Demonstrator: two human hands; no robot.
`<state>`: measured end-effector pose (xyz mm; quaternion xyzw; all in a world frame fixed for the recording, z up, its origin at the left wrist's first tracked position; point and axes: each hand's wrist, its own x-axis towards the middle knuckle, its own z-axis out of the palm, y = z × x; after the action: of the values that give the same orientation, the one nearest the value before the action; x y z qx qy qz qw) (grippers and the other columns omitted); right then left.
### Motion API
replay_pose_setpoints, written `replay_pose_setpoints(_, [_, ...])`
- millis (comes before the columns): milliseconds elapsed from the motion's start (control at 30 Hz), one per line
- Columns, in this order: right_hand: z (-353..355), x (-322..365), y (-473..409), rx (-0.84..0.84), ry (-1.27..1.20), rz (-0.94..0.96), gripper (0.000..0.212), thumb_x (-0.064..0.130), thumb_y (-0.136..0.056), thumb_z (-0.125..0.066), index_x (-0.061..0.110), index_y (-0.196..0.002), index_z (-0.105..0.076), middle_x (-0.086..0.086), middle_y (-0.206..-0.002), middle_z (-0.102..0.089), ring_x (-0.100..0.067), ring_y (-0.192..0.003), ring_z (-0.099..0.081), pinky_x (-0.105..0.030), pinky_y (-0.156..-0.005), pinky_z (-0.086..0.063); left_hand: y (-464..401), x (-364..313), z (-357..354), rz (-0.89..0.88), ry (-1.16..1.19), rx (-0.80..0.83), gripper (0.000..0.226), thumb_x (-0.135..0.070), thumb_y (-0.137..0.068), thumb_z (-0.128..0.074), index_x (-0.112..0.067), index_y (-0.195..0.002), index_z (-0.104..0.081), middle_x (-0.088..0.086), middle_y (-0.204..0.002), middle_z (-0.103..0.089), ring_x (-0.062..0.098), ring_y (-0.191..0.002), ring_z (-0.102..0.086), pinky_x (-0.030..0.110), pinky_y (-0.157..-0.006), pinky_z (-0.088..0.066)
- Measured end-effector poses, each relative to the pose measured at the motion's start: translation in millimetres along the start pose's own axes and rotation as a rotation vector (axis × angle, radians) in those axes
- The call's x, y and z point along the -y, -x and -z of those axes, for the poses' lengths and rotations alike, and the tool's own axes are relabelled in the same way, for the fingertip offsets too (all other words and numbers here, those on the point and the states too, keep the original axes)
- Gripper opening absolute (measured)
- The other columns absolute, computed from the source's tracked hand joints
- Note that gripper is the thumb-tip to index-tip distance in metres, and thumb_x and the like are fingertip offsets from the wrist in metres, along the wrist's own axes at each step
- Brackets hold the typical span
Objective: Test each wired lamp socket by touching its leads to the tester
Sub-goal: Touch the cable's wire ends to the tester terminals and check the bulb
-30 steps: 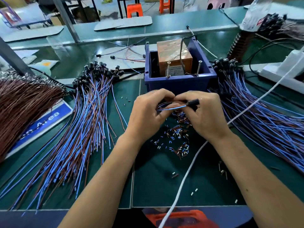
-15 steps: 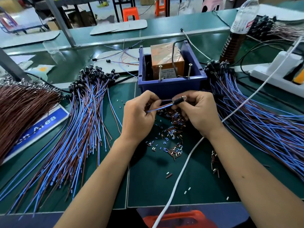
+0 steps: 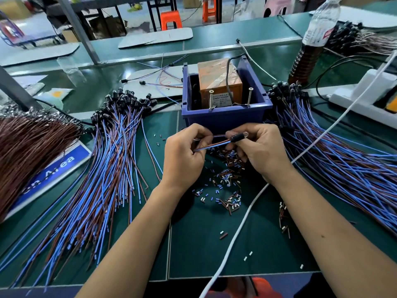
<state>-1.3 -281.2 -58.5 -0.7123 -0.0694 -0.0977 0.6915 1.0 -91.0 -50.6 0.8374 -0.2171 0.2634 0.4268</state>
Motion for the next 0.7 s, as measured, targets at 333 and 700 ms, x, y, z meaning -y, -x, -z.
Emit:
replay_pose_setpoints(333, [3.3,1.9,2.1,-0.026,-0.075,0.004,0.019,0.013,-0.097,-0.072,0.015,-0.079,-0.073,-0.017,-0.065,-0.06,-0.012,-0.046,-0.046,-0.023,-0.045,-0.039,-0.9,-3.3,-0.4,0.011,0.046,0.054,0.011,-0.007,-0.094,-0.067,-0.011,-0.084,-0.067,-0.008,-0.072,-0.063,0.018,-0.063,-0.059,0.032,-0.06,-0.048])
replay_pose_setpoints(700, [4.9,-1.0,3.8,-0.056,0.065,0.174,0.014,0.017,-0.089,-0.082,0.026,-0.099,-0.08,0.004,-0.077,-0.075,-0.002,-0.065,-0.062,-0.022,-0.06,-0.05,-0.8,-11.7,8.1,0.136,0.175,-0.061,0.015,0.002,-0.089,-0.066,-0.012,-0.083,-0.067,-0.005,-0.07,-0.066,0.007,-0.062,-0.059,0.016,-0.061,-0.045])
